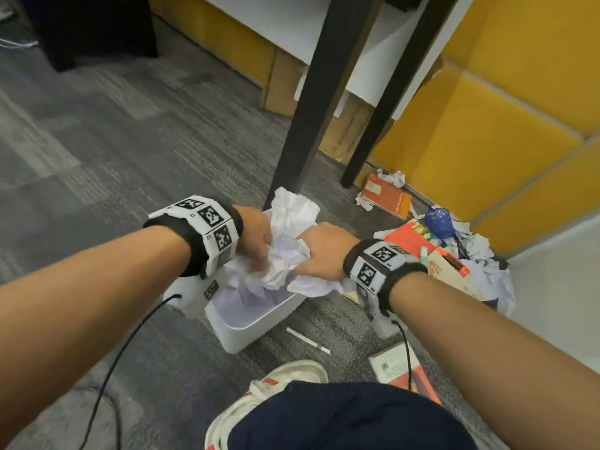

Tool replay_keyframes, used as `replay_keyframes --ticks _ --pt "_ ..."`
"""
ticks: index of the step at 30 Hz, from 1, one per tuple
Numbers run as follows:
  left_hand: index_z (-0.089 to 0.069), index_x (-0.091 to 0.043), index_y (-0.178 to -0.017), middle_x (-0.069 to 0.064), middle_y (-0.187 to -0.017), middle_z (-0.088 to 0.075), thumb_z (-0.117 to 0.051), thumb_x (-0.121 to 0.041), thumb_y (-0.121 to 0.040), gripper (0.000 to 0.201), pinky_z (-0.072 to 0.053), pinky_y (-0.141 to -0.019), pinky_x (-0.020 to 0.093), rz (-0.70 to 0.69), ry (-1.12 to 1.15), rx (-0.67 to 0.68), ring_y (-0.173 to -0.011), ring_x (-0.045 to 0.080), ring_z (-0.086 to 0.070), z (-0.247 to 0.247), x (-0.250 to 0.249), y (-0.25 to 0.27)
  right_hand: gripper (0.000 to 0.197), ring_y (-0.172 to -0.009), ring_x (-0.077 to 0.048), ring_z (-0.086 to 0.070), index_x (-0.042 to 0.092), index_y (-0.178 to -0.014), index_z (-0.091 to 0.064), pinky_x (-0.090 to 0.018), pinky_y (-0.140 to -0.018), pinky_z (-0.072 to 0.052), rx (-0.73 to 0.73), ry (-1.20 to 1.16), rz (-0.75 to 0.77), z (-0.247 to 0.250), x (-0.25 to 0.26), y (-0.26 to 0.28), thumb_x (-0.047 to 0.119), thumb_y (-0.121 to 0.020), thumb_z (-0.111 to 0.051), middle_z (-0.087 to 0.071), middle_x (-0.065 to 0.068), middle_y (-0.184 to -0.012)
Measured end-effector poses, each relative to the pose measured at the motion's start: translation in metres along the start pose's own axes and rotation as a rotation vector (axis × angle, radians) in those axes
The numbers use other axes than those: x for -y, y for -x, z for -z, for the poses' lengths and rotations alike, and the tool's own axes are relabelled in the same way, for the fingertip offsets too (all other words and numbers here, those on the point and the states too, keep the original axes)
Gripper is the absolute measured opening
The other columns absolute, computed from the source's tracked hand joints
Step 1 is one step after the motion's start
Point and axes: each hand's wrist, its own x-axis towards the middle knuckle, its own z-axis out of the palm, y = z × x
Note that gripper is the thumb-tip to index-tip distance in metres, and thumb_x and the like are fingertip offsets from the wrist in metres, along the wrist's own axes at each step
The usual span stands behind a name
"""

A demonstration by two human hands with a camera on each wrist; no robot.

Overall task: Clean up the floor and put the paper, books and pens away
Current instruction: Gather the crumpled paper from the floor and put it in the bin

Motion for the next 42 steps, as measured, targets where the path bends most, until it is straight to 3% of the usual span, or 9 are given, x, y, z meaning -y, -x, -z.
replay_keyframes --ticks 5,11,17,22,25,28,36,40,42 --pt "-0.067 -0.015 -0.110 0.000 -0.104 -0.069 -0.084 -0.044 -0.066 0.055 -0.044 -0.073 0.024 0.021 0.094 0.045 -0.094 0.019 -0.063 -0.036 0.020 0.001 0.040 -0.072 -0.024 -0.061 0.024 -0.060 -0.049 -0.036 -0.076 -0.055 0.189 0.227 0.000 -0.021 0.020 -0.048 0.062 -0.067 -0.057 -0.053 0.009 -0.065" --pt "-0.059 -0.033 -0.117 -0.014 -0.111 -0.057 -0.086 -0.045 -0.064 0.062 -0.040 -0.089 0.025 -0.051 0.163 0.043 -0.104 0.010 -0.054 -0.003 0.012 0.026 0.025 -0.112 -0.022 -0.059 0.034 -0.103 -0.063 -0.037 -0.097 -0.044 0.014 0.301 0.113 -0.021 0.034 -0.067 0.046 -0.081 -0.067 -0.063 0.006 -0.111" --pt "-0.057 -0.023 -0.127 -0.001 -0.123 -0.061 -0.086 -0.043 -0.064 0.072 -0.043 -0.084 0.028 0.096 -0.275 0.112 -0.112 0.020 -0.058 -0.004 0.000 0.022 0.103 -0.113 -0.024 -0.055 0.026 -0.129 -0.046 -0.040 -0.094 -0.049 0.014 0.333 0.223 -0.022 0.027 -0.051 0.070 -0.043 -0.080 -0.052 -0.001 -0.129" --pt "-0.050 -0.034 -0.088 -0.007 -0.069 -0.049 -0.088 -0.053 -0.050 0.057 -0.049 -0.072 0.029 0.091 -0.479 0.101 -0.067 0.015 -0.052 -0.023 -0.004 0.022 0.094 -0.116 -0.025 -0.049 0.026 -0.129 -0.047 -0.044 -0.094 -0.040 -0.084 0.486 0.192 -0.001 0.012 -0.029 0.076 -0.054 -0.071 -0.050 -0.002 -0.123" --pt "-0.052 -0.023 -0.127 0.010 -0.102 -0.060 -0.086 -0.042 -0.056 0.081 -0.051 -0.087 0.053 0.131 -0.572 0.083 -0.093 0.031 -0.058 -0.031 -0.003 0.027 0.067 -0.113 -0.028 -0.051 0.029 -0.129 -0.051 -0.040 -0.086 -0.043 -0.059 0.522 0.109 0.002 0.005 -0.019 0.061 -0.073 -0.069 -0.051 -0.006 -0.119" --pt "-0.042 -0.004 -0.138 0.020 -0.138 -0.046 -0.067 -0.019 -0.086 0.059 -0.044 -0.100 0.043 0.079 -0.627 0.016 -0.122 0.034 -0.049 -0.041 -0.007 0.029 0.044 -0.101 -0.033 -0.062 0.023 -0.124 -0.057 -0.034 -0.074 -0.046 -0.010 0.385 0.058 -0.008 0.003 -0.022 0.037 -0.083 -0.068 -0.061 -0.011 -0.110" --pt "-0.055 -0.011 -0.127 0.008 -0.127 -0.058 -0.062 -0.024 -0.091 0.039 -0.043 -0.103 0.034 0.071 -0.627 0.131 -0.119 0.027 -0.055 -0.056 -0.005 -0.003 0.075 -0.135 -0.030 -0.042 0.010 -0.149 -0.033 -0.034 -0.109 -0.036 0.248 0.100 0.002 -0.036 0.002 -0.020 0.045 -0.090 -0.063 -0.043 -0.014 -0.149" --pt "-0.067 -0.020 -0.099 0.004 -0.097 -0.062 -0.077 -0.028 -0.074 0.028 -0.049 -0.097 0.037 0.125 -0.484 0.095 -0.099 0.027 -0.063 -0.028 -0.017 -0.022 0.080 -0.138 -0.028 -0.040 0.026 -0.151 -0.030 -0.037 -0.111 -0.035 -0.025 -0.004 0.017 -0.018 -0.009 0.003 0.055 -0.084 -0.063 -0.036 -0.004 -0.155" --pt "-0.063 -0.015 -0.110 0.002 -0.097 -0.063 -0.068 -0.030 -0.080 0.034 -0.052 -0.090 0.037 0.094 -0.436 -0.025 -0.097 0.029 -0.062 -0.003 -0.035 -0.018 0.074 -0.136 -0.027 -0.042 0.026 -0.149 -0.035 -0.039 -0.110 -0.037 -0.167 -0.068 0.001 -0.007 -0.019 0.020 0.054 -0.086 -0.061 -0.036 -0.002 -0.155"
